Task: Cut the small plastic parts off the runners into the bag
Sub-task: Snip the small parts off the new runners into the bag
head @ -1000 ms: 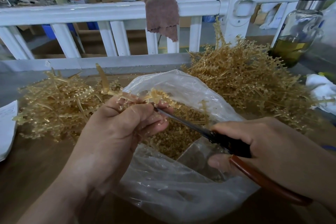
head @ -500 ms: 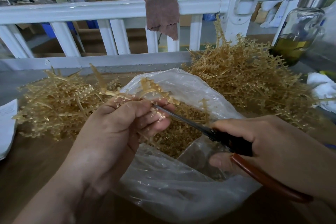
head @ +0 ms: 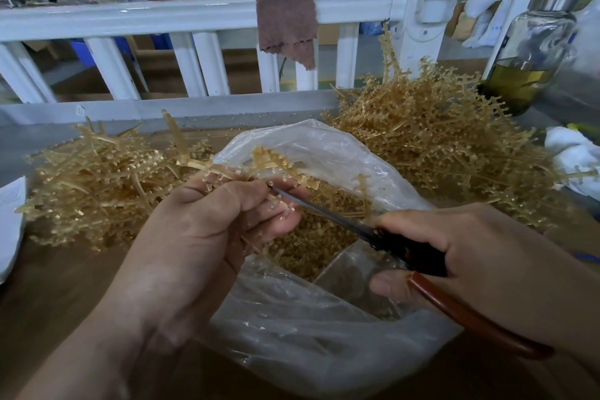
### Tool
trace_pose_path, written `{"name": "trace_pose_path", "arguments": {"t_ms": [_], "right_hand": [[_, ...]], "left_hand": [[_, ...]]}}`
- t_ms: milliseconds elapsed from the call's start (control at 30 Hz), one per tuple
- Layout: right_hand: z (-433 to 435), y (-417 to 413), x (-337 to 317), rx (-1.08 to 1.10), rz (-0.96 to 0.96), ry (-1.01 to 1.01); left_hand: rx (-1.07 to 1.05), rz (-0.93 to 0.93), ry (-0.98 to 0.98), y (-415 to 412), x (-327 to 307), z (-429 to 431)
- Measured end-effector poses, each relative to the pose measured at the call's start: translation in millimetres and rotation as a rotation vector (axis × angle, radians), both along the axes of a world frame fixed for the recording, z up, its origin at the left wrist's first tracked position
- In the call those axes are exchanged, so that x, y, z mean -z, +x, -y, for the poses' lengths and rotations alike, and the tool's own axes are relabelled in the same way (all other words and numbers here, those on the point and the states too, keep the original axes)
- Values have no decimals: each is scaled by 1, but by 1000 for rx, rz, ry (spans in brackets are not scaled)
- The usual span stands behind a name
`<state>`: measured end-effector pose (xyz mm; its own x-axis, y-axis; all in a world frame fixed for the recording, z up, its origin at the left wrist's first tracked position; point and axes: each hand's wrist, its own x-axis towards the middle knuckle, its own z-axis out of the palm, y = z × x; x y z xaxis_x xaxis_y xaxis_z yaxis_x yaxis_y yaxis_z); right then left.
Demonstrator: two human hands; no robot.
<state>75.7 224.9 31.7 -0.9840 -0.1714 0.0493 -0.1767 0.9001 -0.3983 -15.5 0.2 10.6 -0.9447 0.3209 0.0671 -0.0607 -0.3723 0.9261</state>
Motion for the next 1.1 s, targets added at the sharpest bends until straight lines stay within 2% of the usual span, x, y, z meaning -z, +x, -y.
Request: {"name": "trace_pose_path", "arguments": {"t_ms": [433,967,1100], "right_hand": [[-2,0,1,-44,-110,5],[0,-2,1,-64,-85,-61],[0,-3,3,-67,-43,-95]], "left_hand": [[-48,30,5,2,0,-2],[25,24,48,7,-10,-3],[-19,65,60,7,-7,-3]]}}
